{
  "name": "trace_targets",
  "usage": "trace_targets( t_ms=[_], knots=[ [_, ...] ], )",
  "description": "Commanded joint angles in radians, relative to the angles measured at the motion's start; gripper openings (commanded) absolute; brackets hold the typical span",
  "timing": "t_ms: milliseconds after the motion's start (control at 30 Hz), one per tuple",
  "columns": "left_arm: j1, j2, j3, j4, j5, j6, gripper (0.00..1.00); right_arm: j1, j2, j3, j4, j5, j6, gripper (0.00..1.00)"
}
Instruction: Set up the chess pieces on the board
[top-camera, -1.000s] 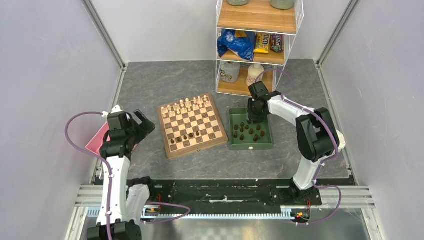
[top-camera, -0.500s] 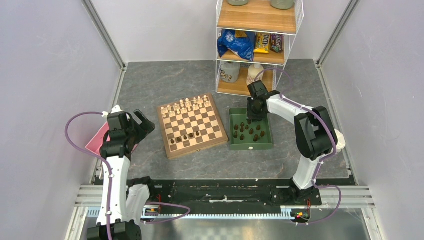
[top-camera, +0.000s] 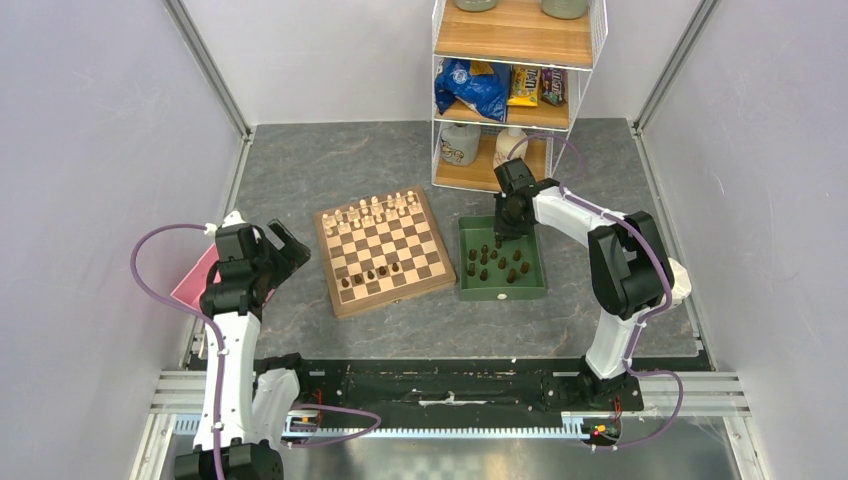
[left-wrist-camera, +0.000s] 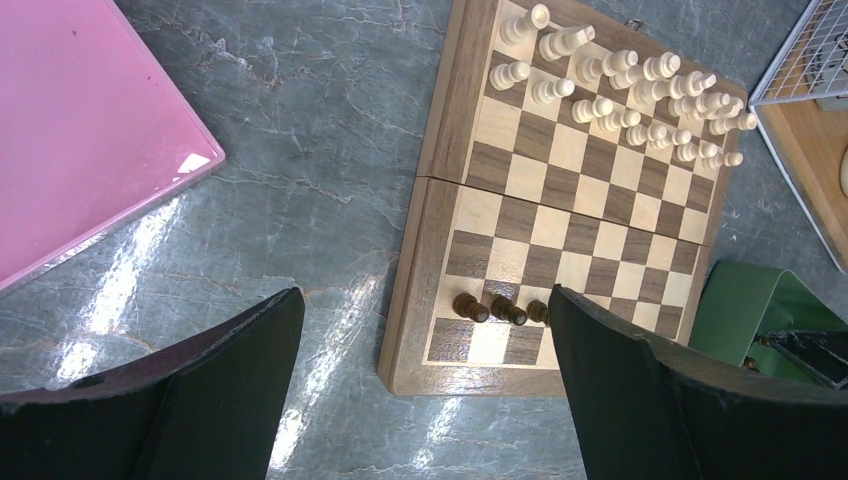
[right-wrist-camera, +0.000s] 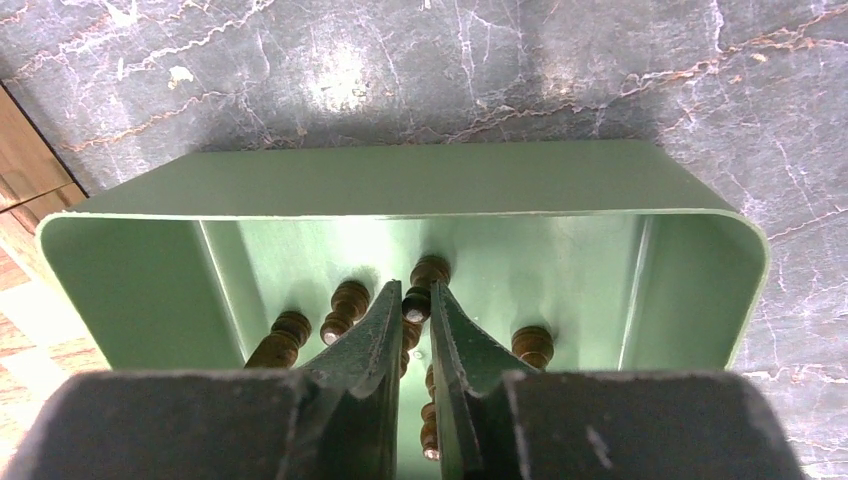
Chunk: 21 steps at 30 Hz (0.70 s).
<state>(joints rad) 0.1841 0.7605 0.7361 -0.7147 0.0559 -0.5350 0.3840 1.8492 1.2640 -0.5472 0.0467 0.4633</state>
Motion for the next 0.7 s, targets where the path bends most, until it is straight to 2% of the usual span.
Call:
trace_targets(
  t_ms=[0, 233, 400, 667],
  knots=[
    [0.007, -0.003, -0.003, 0.024, 0.020, -0.022, 0.99, -0.002, -0.004, 0.038, -0.016, -0.003, -0.015, 0.19],
    [0.008, -0.005, -0.003, 0.024, 0.021, -0.022, 0.99, 0.000, -0.024, 0.034, -0.019, 0.000, -0.020, 0.16],
    [0.007, -0.006, -0.004, 0.026, 0.023, -0.022, 0.99, 0.000, -0.009, 0.036, -0.025, 0.003, -0.022, 0.31],
    [0.008, -0.005, -0.004, 0.027, 0.024, -0.022, 0.99, 0.000, 0.012, 0.051, -0.039, 0.013, -0.028, 0.31]
  ],
)
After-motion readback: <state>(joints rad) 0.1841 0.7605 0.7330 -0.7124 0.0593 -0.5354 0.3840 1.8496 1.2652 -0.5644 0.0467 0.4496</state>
